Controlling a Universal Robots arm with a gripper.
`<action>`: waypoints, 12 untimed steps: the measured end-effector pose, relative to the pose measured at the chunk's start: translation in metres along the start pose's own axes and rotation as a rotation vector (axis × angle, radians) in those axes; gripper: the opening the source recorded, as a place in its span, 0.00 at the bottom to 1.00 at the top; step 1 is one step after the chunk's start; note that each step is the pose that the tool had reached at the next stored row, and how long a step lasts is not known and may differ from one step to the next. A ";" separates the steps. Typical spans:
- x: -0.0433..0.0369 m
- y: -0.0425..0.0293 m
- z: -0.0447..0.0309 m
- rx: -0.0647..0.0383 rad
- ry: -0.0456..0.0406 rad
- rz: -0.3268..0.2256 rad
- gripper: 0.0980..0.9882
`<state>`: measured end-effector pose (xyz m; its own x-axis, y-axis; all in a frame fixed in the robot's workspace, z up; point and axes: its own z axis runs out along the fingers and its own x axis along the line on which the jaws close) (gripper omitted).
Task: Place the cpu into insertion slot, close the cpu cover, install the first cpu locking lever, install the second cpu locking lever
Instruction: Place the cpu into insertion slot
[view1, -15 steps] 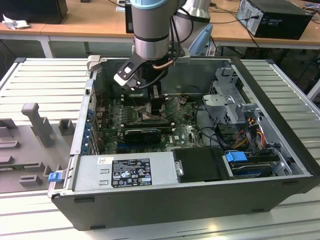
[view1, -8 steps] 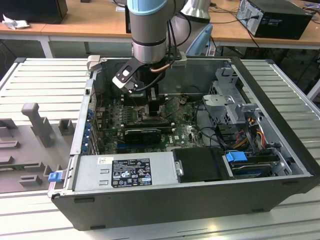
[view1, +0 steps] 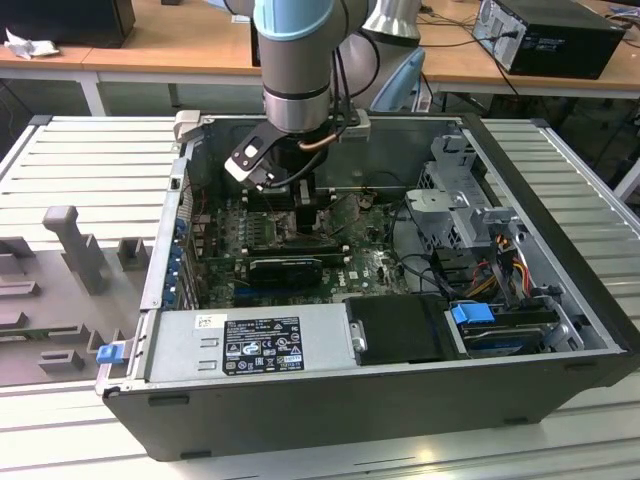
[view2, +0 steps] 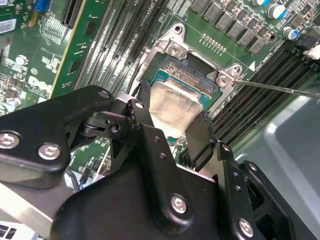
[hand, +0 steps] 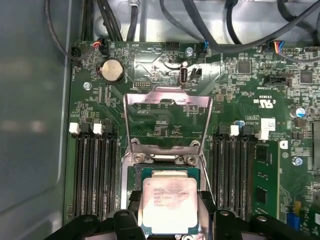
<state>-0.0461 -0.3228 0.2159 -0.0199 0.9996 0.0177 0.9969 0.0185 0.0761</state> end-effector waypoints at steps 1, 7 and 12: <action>0.0003 -0.0005 0.0006 0.000 -0.0001 0.001 0.48; 0.0025 -0.0035 0.0060 0.001 -0.0007 0.009 0.48; 0.0035 -0.0037 0.0098 0.001 -0.0015 0.019 0.48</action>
<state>-0.0491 -0.3192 0.2059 -0.0005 0.9998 0.0177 0.9972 -0.0008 0.0752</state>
